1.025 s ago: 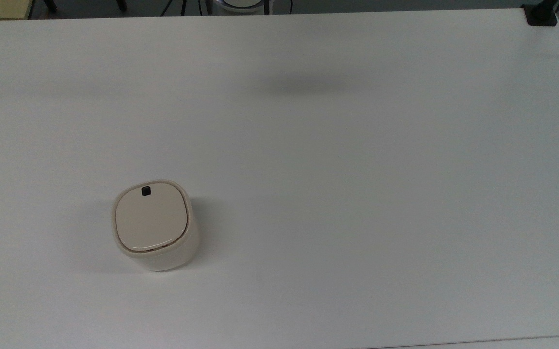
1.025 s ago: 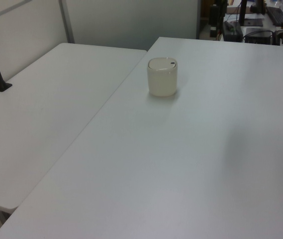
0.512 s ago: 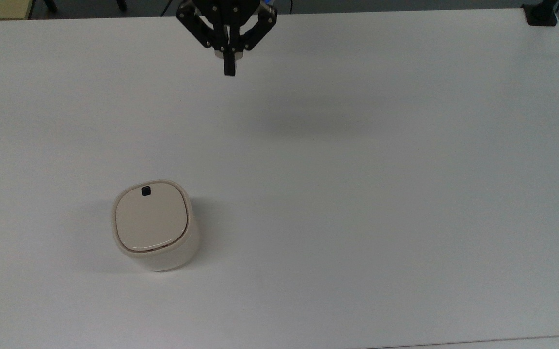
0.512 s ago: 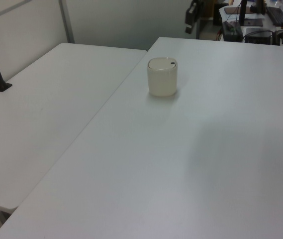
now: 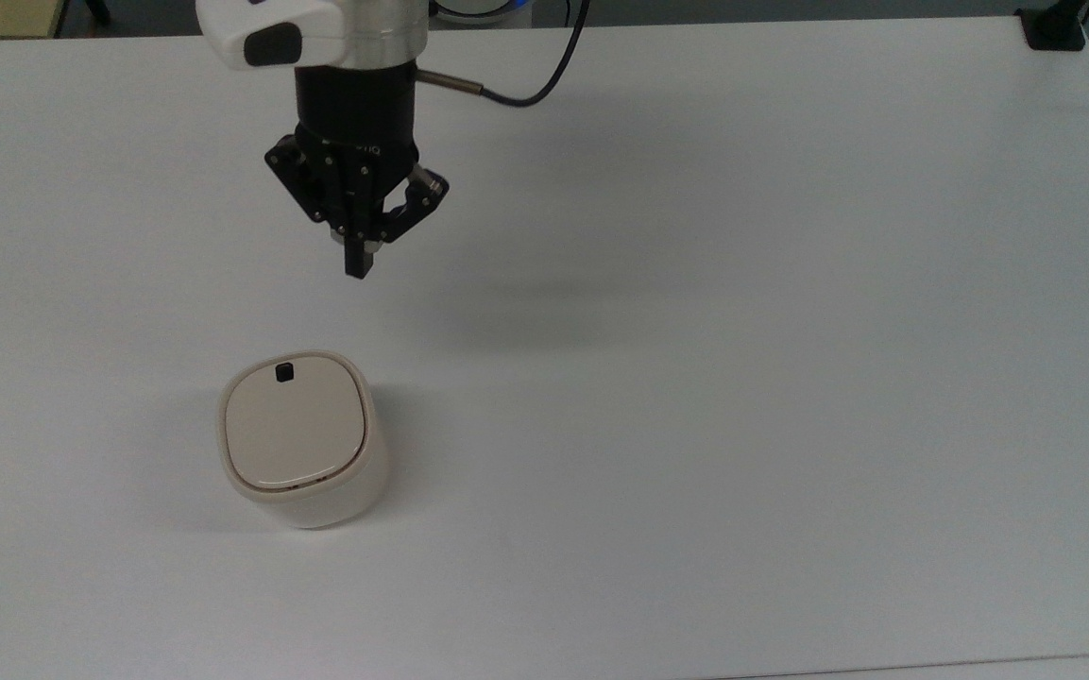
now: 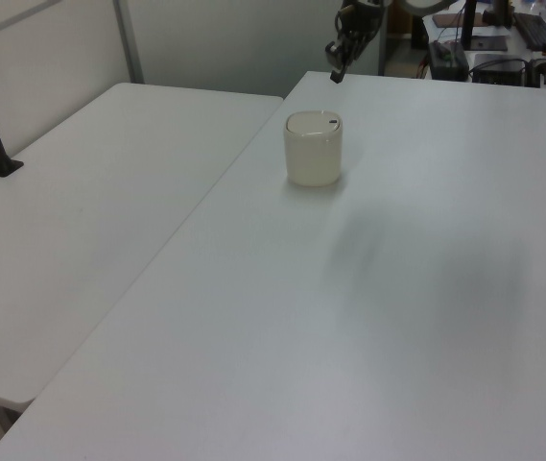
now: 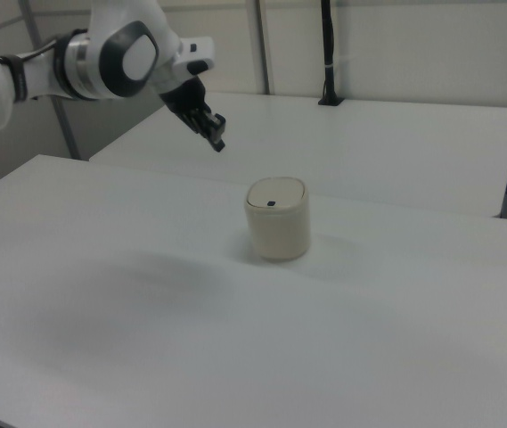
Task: Open the trash bin
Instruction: 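Move the gripper down toward the cream bin's lid, then press the gripper tips onto the lid near its dark button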
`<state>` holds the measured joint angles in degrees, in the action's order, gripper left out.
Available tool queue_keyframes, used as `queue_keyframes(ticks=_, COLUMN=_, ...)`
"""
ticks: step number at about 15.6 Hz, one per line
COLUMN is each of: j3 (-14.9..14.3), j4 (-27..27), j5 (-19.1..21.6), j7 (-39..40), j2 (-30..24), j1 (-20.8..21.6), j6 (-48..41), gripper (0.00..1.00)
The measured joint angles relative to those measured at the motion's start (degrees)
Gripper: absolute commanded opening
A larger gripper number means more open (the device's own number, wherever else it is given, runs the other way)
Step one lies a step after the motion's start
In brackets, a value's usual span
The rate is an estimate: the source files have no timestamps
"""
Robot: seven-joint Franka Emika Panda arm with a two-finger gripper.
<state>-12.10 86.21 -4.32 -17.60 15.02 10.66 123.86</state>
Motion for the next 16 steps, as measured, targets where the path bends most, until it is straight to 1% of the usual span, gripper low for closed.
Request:
queue_keyframes(ticks=3, j3=-2.29, j4=0.05, j5=-0.05, j7=-5.87, j2=3.34, j1=-0.08, j6=6.56, gripper=0.00)
queue_keyframes(ticks=7, j3=-4.84, j4=0.15, j5=-1.00, j7=-8.07, j2=6.12, j1=0.01, j6=8.43, gripper=0.00)
queue_keyframes(ticks=11, j3=-5.53, j4=0.44, j5=-1.63, j7=-8.51, j2=8.54, j1=-0.04, j6=9.01, gripper=0.00)
queue_keyframes(ticks=16, j3=-6.06, j4=1.12, j5=-2.20, j7=-11.08, j2=12.10, j1=0.00, j6=13.70, gripper=0.00)
